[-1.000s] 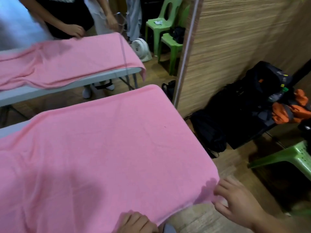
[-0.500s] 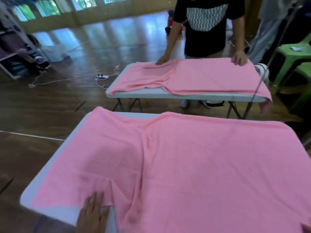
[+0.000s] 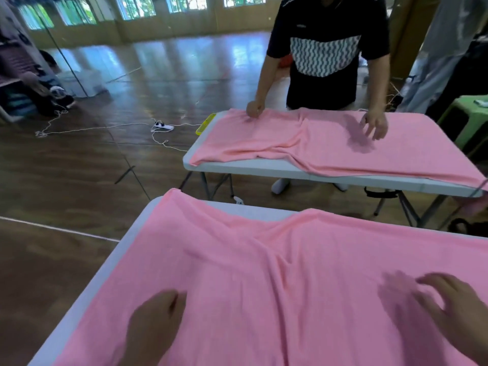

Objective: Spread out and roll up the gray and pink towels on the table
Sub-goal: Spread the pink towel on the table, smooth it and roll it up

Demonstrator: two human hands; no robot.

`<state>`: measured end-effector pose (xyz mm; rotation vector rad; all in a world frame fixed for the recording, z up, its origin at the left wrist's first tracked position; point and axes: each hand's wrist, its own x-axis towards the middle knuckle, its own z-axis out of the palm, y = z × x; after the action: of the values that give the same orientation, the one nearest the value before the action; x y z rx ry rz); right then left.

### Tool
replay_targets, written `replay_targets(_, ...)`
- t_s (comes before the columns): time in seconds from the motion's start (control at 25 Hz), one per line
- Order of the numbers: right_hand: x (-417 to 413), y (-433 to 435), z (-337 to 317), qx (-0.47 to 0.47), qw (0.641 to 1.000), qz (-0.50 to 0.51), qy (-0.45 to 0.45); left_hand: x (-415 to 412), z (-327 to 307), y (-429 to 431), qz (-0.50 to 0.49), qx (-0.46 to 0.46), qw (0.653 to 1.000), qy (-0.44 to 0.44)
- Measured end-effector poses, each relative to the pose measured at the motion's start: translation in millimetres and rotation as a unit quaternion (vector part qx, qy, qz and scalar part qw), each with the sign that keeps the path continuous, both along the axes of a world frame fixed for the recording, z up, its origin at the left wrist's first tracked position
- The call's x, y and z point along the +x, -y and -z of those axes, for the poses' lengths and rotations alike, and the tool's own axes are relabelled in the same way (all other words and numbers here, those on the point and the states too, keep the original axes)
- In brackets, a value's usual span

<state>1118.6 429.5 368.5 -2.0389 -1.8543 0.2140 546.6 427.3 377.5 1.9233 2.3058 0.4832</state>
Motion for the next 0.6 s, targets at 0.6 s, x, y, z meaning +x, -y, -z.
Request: replay_targets(0.6, -120, -192, 57, -0.072, 0.993, 0.026, 0.090, -35, 77, -323, 0.148, -0.096, 0.978, -0.111)
